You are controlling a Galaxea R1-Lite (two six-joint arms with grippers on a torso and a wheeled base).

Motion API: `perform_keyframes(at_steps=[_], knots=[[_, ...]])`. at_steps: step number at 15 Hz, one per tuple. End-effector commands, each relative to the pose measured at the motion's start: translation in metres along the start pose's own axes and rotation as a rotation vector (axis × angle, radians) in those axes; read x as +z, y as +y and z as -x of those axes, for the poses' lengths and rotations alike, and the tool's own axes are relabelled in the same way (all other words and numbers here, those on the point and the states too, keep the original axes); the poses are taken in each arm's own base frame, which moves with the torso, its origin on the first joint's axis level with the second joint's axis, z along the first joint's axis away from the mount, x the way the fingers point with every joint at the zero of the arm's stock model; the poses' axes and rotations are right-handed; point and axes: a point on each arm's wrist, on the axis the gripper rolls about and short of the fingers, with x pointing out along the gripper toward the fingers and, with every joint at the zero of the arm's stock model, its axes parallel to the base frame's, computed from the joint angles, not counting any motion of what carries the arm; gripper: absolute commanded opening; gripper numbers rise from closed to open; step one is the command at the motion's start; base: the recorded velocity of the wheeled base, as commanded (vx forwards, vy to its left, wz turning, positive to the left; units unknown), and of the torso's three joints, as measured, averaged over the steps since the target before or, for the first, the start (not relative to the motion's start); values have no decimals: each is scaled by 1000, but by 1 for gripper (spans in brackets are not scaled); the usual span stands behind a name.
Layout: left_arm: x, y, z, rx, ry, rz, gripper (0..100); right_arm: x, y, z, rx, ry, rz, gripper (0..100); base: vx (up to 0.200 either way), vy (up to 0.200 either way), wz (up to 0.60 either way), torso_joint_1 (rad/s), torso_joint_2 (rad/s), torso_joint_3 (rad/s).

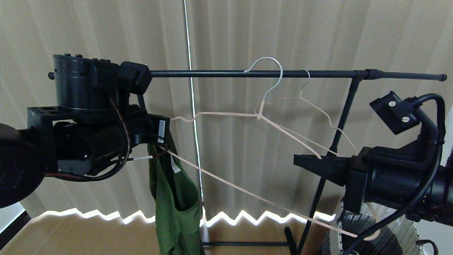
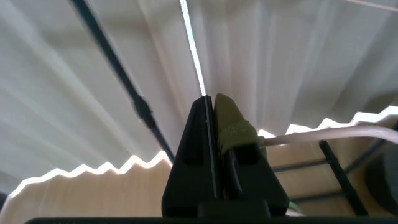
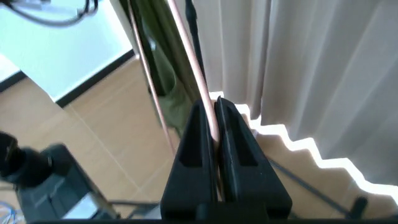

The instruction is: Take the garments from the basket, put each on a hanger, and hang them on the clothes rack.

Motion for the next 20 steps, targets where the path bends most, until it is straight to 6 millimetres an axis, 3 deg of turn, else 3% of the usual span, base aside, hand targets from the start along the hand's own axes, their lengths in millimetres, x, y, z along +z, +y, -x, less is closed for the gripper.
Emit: perform_keyframes(at_steps=[1, 4, 5, 7, 13, 16, 20], knots=[[4, 3, 7, 15, -19, 8, 0, -5, -2, -18, -7, 30, -1, 0, 0, 0, 0, 0, 0, 0], [4, 1, 9, 26, -21, 6, 0, -6, -3, -28, -14, 40, -2, 0, 0, 0, 0, 0, 0, 0], [4, 0, 12, 24, -25, 6, 0, -9, -6, -47, -83, 59, -1, 0, 0, 0, 0, 0, 0, 0], [3, -1, 12, 22, -22, 4, 0, -14, -3, -59, -115, 78, 7, 0, 0, 0, 0, 0, 0, 0], [-6, 1, 11, 62, 12, -11, 0, -16, 1, -73, -231, 59, 1, 0, 0, 0, 0, 0, 0, 0], [-13, 1, 12, 83, 28, -17, 0, -9, 3, -72, -223, 26, -46, 0, 0, 0, 0, 0, 0, 0], [-9, -7, 13, 38, 7, -13, 0, -15, 13, -74, -187, 48, -30, 0, 0, 0, 0, 0, 0, 0]])
